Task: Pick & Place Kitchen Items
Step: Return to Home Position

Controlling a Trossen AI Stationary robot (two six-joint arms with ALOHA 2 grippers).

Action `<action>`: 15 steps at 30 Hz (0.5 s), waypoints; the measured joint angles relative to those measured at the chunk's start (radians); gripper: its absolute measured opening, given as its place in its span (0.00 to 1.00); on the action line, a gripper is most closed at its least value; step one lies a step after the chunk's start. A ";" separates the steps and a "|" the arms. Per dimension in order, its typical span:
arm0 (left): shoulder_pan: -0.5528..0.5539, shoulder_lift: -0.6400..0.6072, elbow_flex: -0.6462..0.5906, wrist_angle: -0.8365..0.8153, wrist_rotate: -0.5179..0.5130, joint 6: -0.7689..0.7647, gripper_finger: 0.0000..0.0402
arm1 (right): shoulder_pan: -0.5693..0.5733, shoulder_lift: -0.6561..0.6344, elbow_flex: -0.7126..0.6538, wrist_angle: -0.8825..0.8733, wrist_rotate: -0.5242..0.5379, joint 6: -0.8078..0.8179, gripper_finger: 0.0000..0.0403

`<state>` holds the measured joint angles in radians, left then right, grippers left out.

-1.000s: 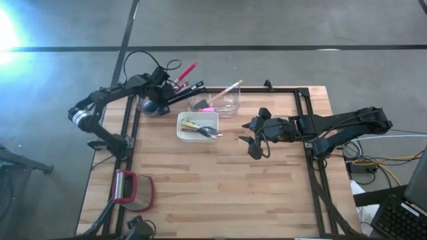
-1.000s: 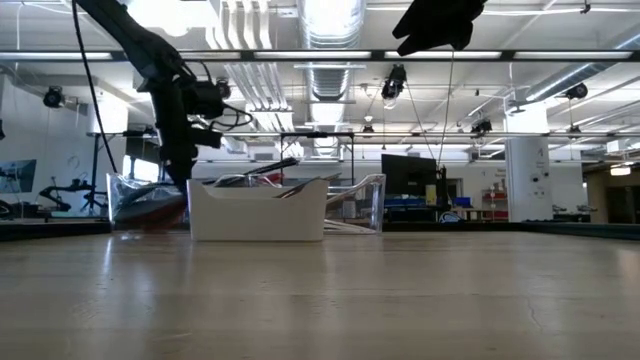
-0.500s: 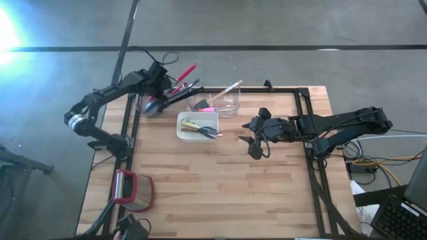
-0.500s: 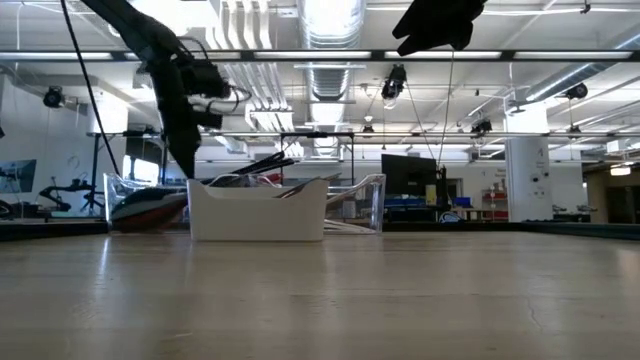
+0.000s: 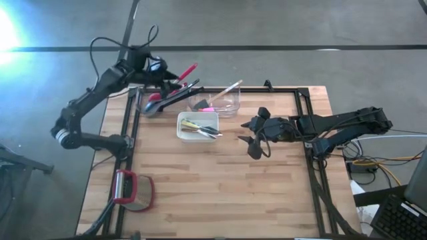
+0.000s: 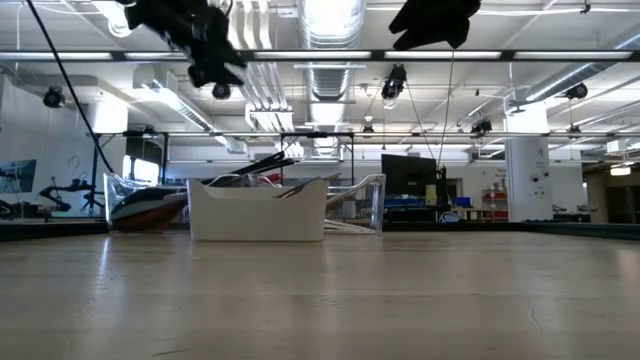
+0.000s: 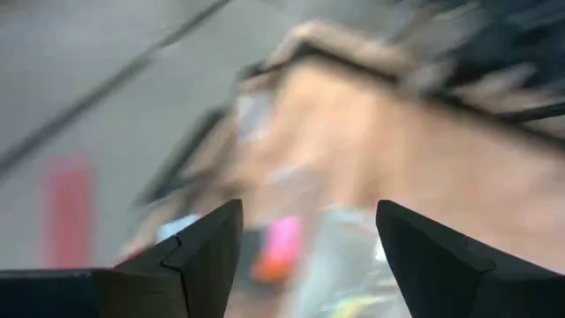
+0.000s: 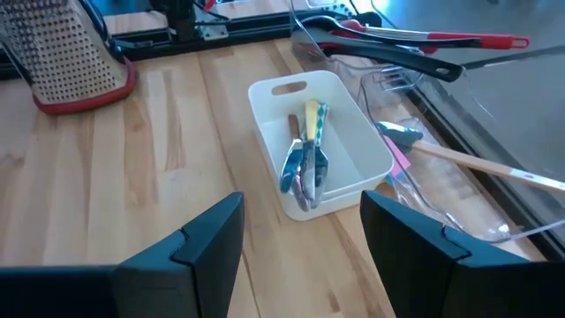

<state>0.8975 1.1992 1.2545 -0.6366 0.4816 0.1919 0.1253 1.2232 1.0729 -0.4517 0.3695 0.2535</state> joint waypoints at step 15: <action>-0.618 -0.376 -0.298 0.162 -0.409 0.034 0.42 | 0.015 -0.082 -0.136 0.045 -0.024 -0.074 0.15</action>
<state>0.2795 0.8229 0.9568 -0.4751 0.0728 0.2257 0.1405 1.1411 0.9370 -0.4071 0.3453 0.1796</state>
